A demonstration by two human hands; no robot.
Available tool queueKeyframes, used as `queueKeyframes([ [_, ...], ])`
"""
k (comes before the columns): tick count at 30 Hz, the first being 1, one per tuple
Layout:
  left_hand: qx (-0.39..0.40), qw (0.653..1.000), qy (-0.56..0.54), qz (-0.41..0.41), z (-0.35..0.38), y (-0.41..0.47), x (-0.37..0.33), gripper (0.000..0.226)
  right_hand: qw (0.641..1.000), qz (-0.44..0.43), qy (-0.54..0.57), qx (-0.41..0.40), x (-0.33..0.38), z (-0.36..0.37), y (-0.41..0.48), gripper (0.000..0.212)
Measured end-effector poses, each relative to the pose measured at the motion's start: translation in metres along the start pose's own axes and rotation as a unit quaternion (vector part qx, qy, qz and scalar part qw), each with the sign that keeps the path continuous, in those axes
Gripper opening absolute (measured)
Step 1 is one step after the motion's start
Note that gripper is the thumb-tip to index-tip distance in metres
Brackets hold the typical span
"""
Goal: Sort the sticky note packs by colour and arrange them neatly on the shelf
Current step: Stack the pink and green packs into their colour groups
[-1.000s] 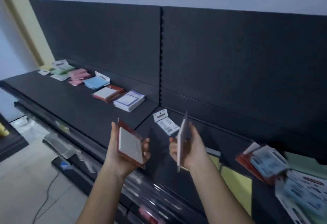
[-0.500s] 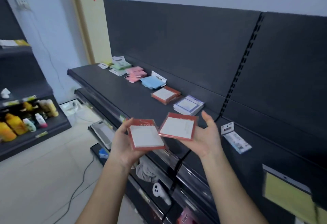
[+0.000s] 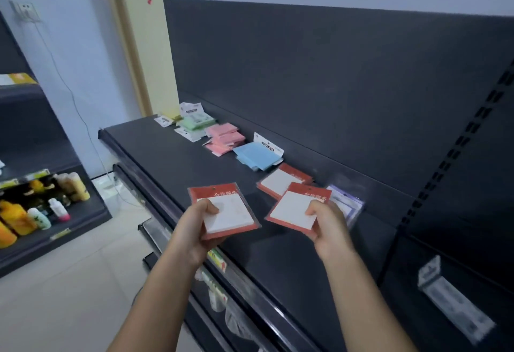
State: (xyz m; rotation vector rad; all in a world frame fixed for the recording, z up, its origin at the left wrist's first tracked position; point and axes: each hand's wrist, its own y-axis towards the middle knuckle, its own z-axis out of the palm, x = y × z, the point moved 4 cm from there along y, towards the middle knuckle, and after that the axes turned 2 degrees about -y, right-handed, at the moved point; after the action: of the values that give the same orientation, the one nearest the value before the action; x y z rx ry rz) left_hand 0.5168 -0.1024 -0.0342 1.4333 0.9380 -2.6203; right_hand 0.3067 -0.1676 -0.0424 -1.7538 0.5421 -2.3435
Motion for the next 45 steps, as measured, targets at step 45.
queueKeyframes([
  [45, 0.269, 0.729, 0.464, 0.425, 0.147, 0.121, -0.016, 0.050, 0.954, -0.128, -0.185, -0.198, -0.007, 0.037, -0.014, 0.019],
])
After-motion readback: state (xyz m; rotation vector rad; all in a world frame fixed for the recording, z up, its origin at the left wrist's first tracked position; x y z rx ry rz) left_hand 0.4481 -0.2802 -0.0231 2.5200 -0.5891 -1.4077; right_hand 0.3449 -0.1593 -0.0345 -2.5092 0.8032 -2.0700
